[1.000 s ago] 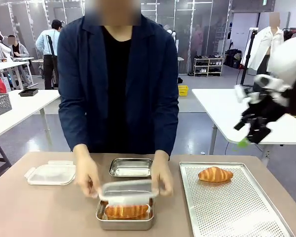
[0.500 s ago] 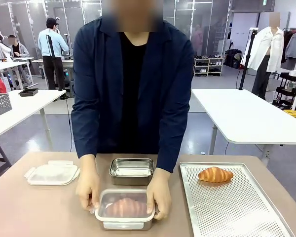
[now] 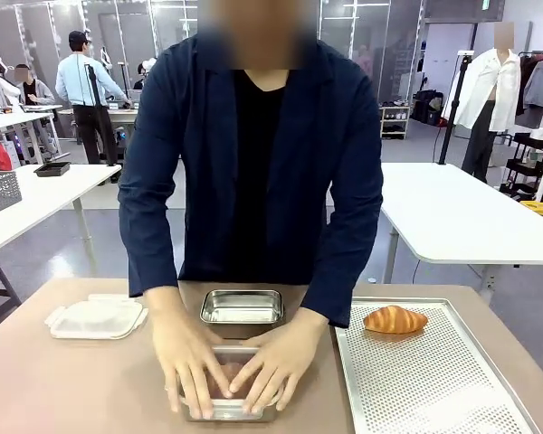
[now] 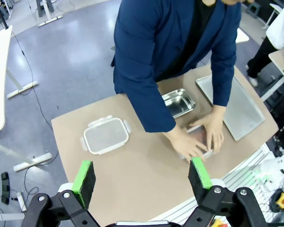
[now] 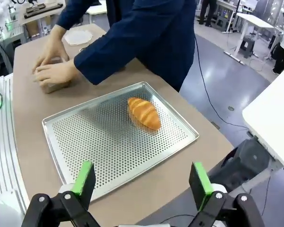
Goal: Place the bread into the airtight container.
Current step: Pick up a Butter Roll and place it into an empty Airtight Container.
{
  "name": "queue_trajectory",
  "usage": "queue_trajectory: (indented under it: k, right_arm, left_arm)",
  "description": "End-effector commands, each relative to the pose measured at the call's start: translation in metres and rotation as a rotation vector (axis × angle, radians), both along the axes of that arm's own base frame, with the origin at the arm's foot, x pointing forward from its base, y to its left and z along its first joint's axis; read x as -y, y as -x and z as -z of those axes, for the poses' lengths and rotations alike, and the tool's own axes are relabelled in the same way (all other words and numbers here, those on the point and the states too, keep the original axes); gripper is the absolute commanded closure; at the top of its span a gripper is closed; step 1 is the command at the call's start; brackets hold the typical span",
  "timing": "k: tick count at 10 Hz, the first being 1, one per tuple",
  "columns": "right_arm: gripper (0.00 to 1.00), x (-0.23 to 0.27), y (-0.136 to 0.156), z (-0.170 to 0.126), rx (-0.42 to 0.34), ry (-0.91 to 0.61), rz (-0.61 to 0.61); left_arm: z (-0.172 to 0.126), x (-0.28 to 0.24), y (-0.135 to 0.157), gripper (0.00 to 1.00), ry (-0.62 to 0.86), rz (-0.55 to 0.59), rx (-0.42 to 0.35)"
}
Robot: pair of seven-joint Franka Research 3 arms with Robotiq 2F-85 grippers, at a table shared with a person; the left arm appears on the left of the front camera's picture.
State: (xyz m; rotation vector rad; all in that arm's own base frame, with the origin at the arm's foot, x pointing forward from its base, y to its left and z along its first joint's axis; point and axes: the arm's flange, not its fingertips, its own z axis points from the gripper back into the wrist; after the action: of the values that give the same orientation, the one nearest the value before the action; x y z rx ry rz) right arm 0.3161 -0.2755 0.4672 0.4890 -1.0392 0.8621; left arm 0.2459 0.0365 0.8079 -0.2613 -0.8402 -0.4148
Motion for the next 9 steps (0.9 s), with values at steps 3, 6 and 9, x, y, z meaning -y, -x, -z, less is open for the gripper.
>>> queue_trajectory:
  k: [3, 6, 9]
  right_arm:
    - [0.00, 0.0040, 0.0022, -0.0020, 0.014, 0.007, -0.011]
    - [0.00, 0.0040, 0.0022, -0.0020, 0.014, 0.007, -0.011]
    - [0.00, 0.0040, 0.0022, -0.0020, 0.014, 0.007, -0.011]
  left_arm:
    - [-0.0021, 0.0000, 0.0007, 0.00, -0.014, 0.012, -0.006]
    - [-0.0021, 0.0000, 0.0007, 0.00, -0.014, 0.012, -0.006]
    - [-0.0021, 0.0000, 0.0007, 0.00, -0.014, 0.012, -0.006]
